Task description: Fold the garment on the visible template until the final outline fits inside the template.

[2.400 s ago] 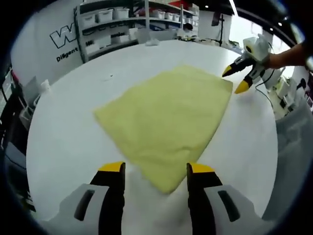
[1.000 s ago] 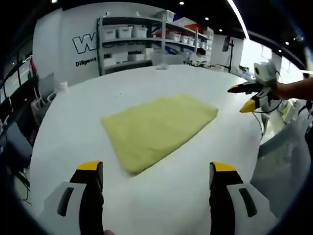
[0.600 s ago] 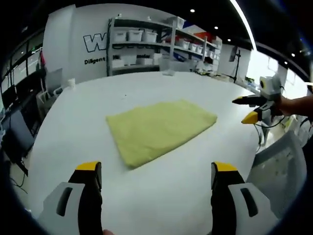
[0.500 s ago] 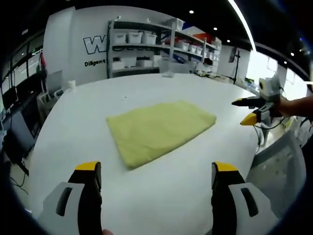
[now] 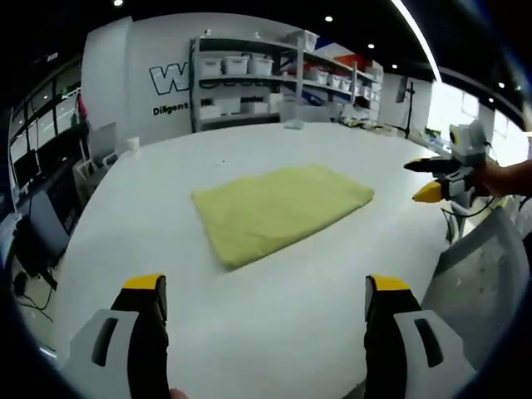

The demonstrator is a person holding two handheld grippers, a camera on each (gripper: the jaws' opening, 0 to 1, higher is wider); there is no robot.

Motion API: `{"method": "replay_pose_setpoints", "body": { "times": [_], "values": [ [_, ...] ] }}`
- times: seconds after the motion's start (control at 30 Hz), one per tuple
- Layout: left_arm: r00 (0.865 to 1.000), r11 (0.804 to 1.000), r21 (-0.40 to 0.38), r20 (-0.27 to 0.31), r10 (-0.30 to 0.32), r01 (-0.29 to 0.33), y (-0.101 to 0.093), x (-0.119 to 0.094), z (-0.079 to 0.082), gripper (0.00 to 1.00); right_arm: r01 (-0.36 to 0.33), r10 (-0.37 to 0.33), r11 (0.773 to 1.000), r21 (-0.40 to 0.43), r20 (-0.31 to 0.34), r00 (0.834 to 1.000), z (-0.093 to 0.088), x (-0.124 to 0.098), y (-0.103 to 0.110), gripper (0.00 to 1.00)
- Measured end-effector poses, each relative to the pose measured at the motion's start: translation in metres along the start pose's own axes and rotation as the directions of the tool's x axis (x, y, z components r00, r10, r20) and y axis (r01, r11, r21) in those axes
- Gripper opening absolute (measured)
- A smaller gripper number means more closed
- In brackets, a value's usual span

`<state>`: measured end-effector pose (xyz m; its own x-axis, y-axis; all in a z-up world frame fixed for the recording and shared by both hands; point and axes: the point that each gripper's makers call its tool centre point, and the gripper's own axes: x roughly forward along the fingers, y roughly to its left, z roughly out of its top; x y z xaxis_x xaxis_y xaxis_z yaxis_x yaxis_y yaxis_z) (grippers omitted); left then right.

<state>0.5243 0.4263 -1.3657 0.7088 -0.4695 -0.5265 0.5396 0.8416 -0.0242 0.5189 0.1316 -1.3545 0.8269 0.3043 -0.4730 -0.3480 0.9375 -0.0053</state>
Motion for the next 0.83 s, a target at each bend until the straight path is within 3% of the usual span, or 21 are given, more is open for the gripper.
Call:
{"method": "replay_pose_setpoints", "body": {
  "times": [0.27,0.83],
  "values": [
    [1.000,1.000,0.002,0.010,0.015,-0.015,-0.001,0.007,-0.004,0.95,0.017,-0.017,1.000,0.017,0.009,1.000,0.001,0.003,0.003,0.99],
    [1.000,1.000,0.011,0.023,0.014,-0.015,-0.001,0.008,-0.003,0.96,-0.023,0.023,0.999,0.031,-0.004,1.000,-0.005,0.008,0.015,0.99]
  ]
}}
